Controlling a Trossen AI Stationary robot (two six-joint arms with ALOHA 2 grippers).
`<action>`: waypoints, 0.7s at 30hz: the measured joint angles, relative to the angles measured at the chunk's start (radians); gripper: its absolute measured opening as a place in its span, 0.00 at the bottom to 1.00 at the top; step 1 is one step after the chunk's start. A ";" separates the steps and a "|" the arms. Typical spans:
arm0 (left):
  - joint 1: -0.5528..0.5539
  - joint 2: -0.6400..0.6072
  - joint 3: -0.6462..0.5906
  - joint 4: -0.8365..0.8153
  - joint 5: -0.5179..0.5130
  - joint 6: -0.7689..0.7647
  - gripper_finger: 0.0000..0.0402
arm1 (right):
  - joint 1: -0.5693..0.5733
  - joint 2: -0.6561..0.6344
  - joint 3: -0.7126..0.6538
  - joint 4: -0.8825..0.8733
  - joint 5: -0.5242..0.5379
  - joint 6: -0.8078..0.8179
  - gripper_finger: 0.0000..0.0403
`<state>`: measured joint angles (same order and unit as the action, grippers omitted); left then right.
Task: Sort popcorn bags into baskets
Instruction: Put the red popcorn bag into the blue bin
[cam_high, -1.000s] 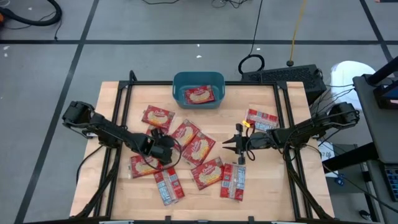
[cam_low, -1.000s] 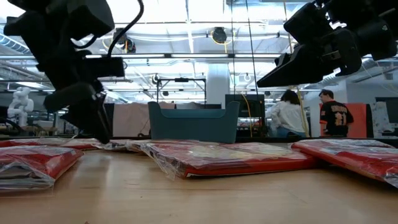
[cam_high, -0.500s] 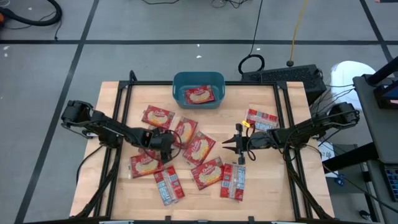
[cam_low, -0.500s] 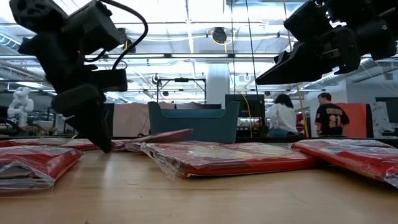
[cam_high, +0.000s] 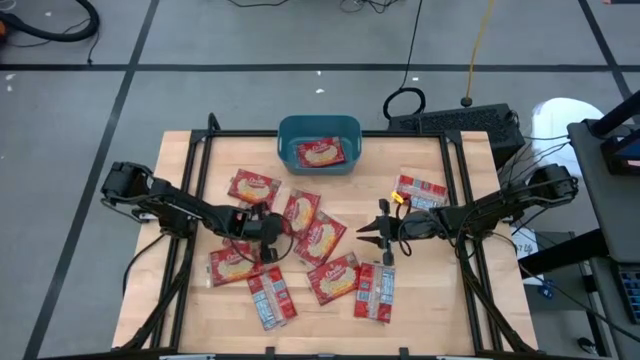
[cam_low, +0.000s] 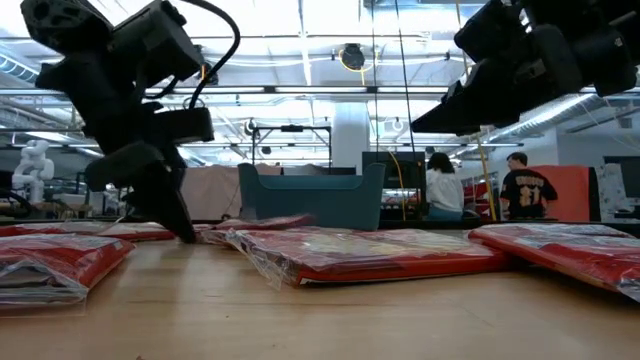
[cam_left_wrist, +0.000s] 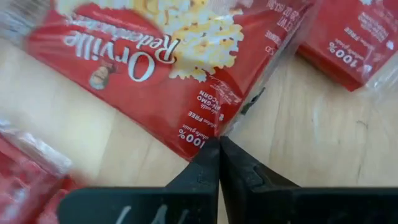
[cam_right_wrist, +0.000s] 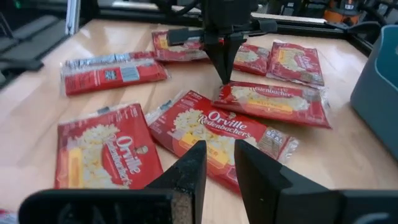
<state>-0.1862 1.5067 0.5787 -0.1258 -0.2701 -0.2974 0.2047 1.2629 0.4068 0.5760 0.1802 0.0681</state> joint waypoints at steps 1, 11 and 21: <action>-0.004 0.000 0.014 -0.005 -0.017 0.022 0.01 | 0.000 0.000 0.000 0.010 0.000 0.024 0.19; -0.046 -0.016 0.192 -0.175 -0.197 0.253 0.01 | 0.000 0.109 0.002 0.250 0.032 0.185 0.19; -0.085 -0.017 0.288 -0.186 -0.284 0.503 0.00 | 0.000 0.297 0.013 0.449 0.032 0.268 0.29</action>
<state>-0.2713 1.4899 0.8668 -0.3120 -0.5540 0.2056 0.2046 1.5594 0.4197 1.0245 0.2123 0.3365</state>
